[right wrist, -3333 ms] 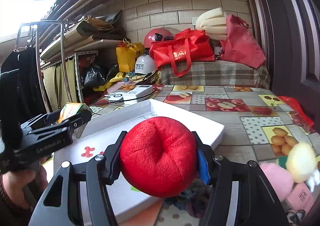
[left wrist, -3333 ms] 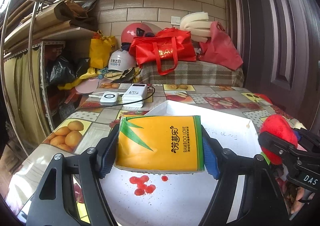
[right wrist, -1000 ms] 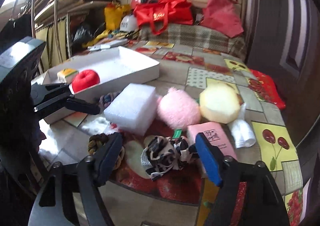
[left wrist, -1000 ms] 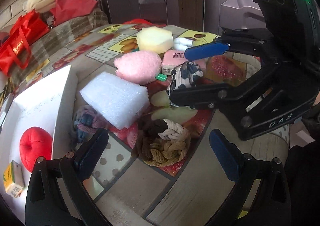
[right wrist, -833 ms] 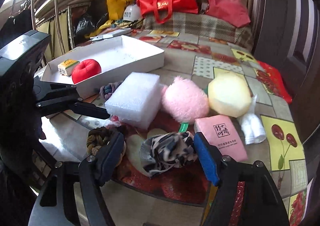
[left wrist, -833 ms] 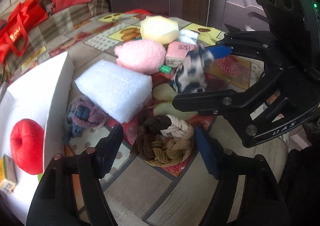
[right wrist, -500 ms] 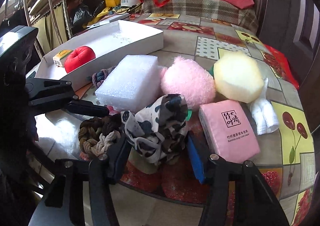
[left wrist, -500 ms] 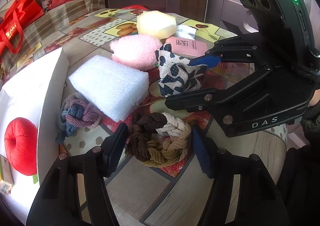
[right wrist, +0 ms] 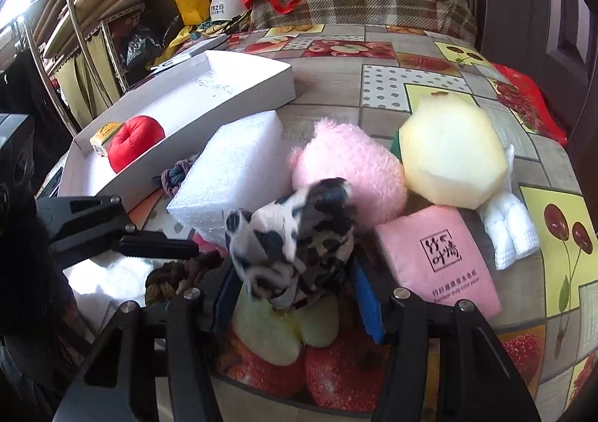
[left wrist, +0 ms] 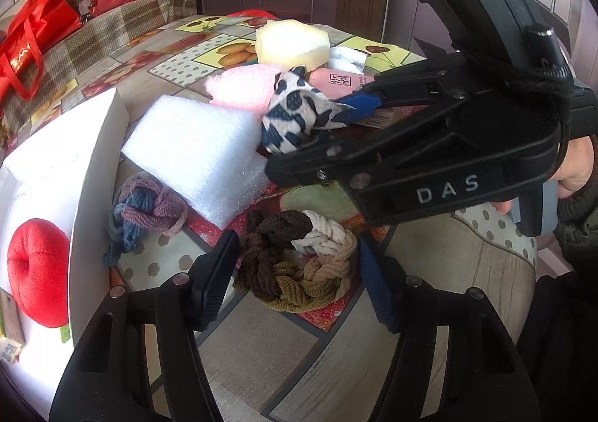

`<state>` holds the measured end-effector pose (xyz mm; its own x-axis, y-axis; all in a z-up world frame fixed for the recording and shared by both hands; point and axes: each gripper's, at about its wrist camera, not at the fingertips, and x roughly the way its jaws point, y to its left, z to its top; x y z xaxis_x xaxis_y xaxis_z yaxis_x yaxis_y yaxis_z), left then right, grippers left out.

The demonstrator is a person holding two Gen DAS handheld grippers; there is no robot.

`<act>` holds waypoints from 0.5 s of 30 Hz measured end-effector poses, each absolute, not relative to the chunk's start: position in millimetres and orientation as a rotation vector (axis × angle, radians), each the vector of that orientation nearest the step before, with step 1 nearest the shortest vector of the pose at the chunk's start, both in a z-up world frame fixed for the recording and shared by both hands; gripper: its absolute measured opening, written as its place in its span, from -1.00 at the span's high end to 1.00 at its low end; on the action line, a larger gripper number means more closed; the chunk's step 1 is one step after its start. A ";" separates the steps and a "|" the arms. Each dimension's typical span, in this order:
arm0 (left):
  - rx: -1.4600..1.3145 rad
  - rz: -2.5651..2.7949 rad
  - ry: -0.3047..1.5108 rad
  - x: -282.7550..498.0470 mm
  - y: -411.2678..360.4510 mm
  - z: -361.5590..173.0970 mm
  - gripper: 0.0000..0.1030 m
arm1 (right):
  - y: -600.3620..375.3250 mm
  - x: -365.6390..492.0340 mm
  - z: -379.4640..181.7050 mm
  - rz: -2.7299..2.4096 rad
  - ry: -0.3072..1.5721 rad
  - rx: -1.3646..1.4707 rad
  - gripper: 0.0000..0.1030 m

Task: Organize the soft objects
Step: 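Grasp the rope knot with the left tool while the right tool grasps the cow-print cloth, then carry the rope knot and cow-print cloth over the white box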

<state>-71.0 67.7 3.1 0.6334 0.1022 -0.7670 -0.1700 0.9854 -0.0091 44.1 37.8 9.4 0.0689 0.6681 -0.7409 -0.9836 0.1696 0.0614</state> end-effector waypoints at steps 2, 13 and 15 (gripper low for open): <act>-0.084 0.155 0.865 -71.6 67.7 3.6 0.02 | 36.1 44.1 14.3 1.343 0.697 -0.502 -0.06; -0.064 0.223 0.604 -114.3 61.3 34.6 0.23 | -10.0 42.1 48.3 1.302 0.439 -0.275 0.27; -0.067 0.295 0.518 -130.6 61.9 42.3 0.23 | -20.3 38.9 54.4 1.270 0.368 -0.224 0.27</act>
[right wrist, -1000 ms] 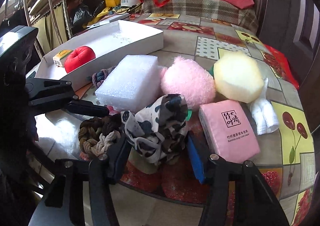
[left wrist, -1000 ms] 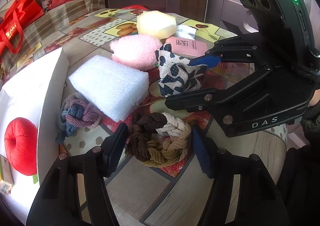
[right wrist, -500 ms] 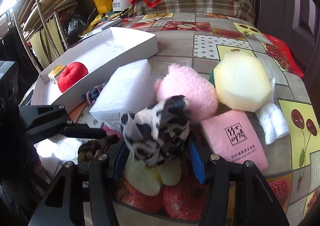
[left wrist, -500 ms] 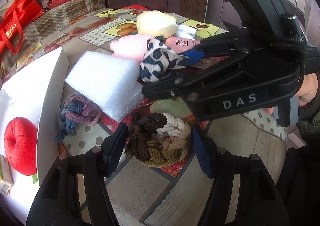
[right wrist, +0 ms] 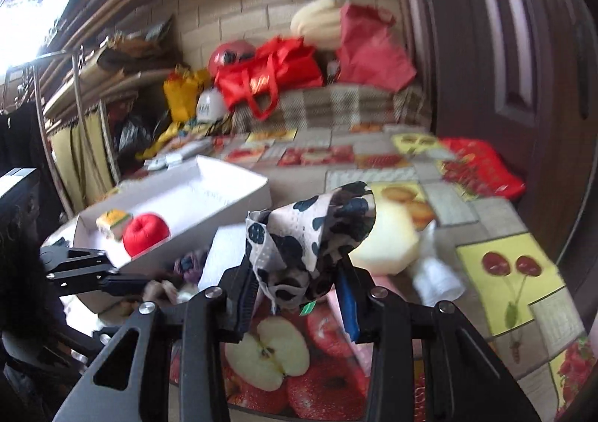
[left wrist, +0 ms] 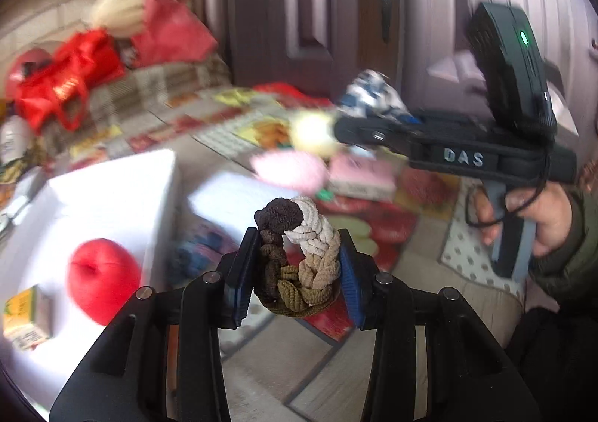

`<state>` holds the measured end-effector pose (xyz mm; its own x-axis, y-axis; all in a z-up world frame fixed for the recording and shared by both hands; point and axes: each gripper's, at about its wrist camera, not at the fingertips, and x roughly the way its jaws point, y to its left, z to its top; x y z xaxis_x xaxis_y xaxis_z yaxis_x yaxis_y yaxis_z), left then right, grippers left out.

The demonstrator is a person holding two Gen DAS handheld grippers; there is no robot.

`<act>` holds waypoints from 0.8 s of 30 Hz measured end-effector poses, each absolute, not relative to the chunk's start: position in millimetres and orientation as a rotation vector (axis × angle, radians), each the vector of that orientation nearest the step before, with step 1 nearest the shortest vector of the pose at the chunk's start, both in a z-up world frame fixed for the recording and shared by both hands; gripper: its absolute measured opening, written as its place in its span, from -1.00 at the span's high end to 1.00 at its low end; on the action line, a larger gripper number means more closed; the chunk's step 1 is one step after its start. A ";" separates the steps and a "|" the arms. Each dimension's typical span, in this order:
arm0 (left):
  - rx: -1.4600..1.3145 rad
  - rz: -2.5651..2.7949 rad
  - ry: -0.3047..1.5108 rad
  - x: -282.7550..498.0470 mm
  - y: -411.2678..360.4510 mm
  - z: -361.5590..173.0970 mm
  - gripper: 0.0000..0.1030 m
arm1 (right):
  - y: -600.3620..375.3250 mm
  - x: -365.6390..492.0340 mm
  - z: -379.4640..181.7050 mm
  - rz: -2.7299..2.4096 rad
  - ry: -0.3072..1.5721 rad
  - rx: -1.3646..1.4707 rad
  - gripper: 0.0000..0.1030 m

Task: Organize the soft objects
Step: 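Carry the rope knot and cow-print cloth over the white box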

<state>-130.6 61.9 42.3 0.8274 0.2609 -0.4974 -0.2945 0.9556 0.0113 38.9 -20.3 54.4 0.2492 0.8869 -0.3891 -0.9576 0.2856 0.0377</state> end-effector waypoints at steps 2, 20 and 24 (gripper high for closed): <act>-0.052 0.387 0.432 -147.2 64.1 50.3 0.23 | -26.7 36.2 58.1 1.236 0.319 -0.183 0.26; -0.075 0.577 0.331 -188.1 96.8 54.5 0.23 | -13.8 16.7 56.5 1.228 0.276 -0.192 0.26; -0.116 0.611 0.318 -203.2 112.2 54.0 0.23 | -2.4 5.9 54.5 1.261 0.272 -0.227 0.26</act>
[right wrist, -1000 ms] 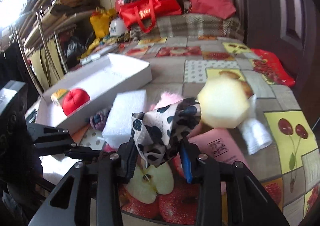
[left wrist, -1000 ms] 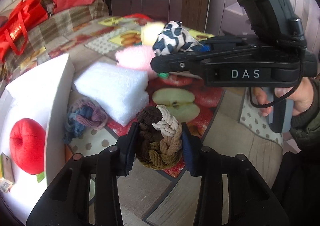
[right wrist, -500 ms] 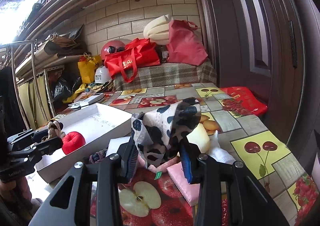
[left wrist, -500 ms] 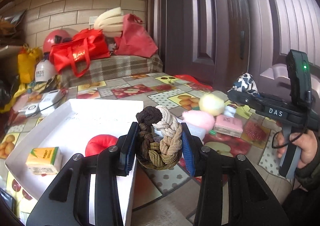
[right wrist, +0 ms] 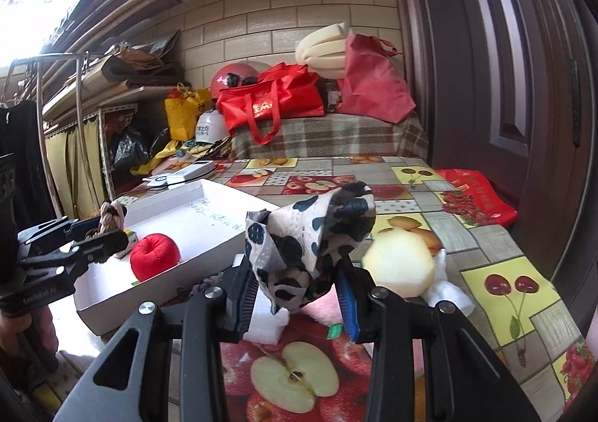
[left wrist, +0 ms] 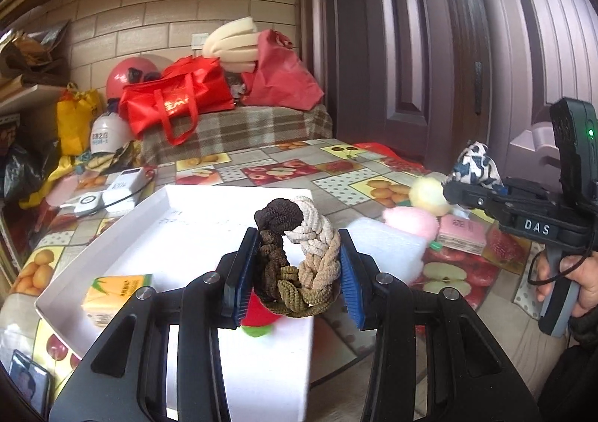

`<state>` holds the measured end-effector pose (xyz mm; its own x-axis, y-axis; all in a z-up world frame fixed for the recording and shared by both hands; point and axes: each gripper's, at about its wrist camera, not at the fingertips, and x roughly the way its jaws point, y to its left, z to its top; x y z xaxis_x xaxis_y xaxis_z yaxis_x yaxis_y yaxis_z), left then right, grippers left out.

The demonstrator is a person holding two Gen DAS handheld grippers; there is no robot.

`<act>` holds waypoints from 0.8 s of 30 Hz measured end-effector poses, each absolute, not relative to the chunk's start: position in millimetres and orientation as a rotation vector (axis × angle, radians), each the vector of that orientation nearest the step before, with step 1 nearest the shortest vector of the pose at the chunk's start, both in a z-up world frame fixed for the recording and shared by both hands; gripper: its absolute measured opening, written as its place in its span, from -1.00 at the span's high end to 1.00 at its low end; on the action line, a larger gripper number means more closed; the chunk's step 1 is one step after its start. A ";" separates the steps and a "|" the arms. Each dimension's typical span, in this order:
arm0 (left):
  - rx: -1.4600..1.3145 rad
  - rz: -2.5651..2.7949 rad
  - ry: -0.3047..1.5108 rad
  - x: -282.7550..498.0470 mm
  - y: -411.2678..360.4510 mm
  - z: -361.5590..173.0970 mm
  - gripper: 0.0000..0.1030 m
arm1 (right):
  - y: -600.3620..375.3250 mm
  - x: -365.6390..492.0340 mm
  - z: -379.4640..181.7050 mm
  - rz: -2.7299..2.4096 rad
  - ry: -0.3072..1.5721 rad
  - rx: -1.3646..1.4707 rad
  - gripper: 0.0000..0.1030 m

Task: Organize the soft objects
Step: 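Carry the rope knot and cow-print cloth over the white box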

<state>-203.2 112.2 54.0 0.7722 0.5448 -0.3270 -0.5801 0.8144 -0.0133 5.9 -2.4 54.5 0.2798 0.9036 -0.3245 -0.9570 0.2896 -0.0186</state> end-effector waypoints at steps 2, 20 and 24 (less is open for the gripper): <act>-0.129 0.629 0.312 -208.7 117.4 53.6 0.23 | 5.9 3.6 52.6 1.277 0.289 -0.239 0.26; -0.161 0.727 0.304 -225.4 138.1 50.9 0.22 | 56.8 -27.8 39.5 1.378 0.337 -0.316 0.26; -0.160 0.764 0.301 -228.2 146.8 51.1 0.22 | 62.8 -30.9 39.6 1.380 0.332 -0.318 0.26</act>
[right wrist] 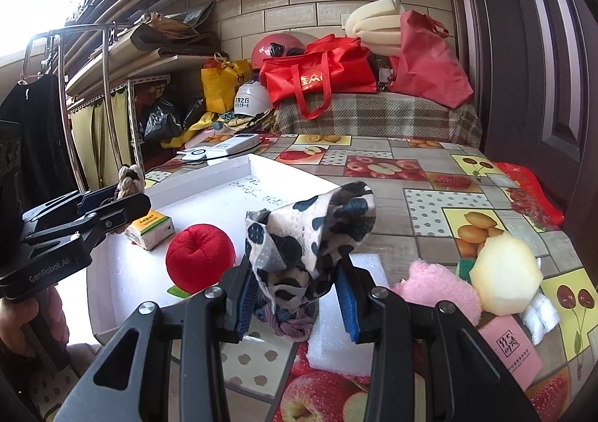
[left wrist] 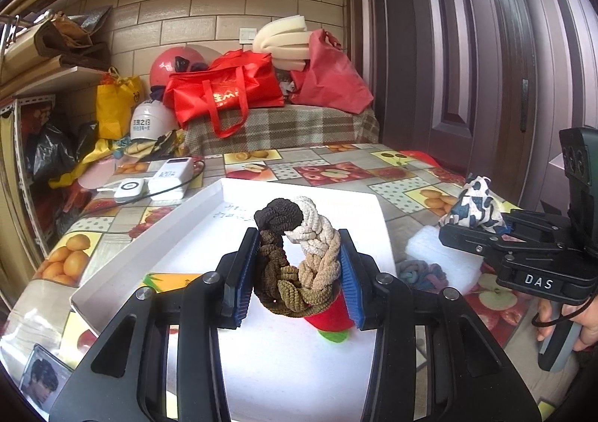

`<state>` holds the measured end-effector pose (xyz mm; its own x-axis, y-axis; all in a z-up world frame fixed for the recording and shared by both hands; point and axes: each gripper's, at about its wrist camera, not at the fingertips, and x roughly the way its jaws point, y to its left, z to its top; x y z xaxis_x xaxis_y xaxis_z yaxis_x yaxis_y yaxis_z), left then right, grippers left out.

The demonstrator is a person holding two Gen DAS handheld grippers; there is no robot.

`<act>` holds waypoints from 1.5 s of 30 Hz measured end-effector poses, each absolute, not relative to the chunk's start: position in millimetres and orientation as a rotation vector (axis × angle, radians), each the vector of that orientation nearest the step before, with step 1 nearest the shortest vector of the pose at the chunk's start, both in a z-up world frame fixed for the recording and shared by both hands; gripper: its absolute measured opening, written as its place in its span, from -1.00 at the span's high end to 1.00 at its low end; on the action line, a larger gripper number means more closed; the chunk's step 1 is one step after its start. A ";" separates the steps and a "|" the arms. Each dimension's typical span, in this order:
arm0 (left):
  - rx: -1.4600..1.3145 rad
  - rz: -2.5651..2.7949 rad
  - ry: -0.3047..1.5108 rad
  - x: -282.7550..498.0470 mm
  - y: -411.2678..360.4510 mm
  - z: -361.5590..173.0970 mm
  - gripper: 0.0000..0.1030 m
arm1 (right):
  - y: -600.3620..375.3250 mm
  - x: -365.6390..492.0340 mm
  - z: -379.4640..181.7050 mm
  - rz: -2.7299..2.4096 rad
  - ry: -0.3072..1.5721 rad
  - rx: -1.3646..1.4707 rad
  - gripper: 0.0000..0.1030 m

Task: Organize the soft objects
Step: 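Carry the rope knot and cow-print cloth over the white box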

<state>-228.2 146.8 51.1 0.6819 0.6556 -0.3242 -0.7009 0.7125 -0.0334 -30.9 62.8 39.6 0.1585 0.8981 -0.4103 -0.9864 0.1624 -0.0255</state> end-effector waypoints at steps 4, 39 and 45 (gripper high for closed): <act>-0.174 0.810 0.302 -231.8 158.9 49.8 0.22 | 69.0 -33.5 39.0 1.384 0.328 -0.326 0.26; -0.173 0.875 0.296 -221.4 194.5 50.6 0.22 | 168.6 -42.2 35.1 1.341 0.409 -0.339 0.25; -0.265 0.893 0.334 -218.4 212.4 47.4 0.19 | 179.8 -34.6 32.2 1.322 0.465 -0.340 0.22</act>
<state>-218.4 212.4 47.4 0.5813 0.7133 -0.3915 -0.7949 0.6005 -0.0864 -34.6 179.8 32.2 0.1770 0.8427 -0.5085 -0.9754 0.2193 0.0239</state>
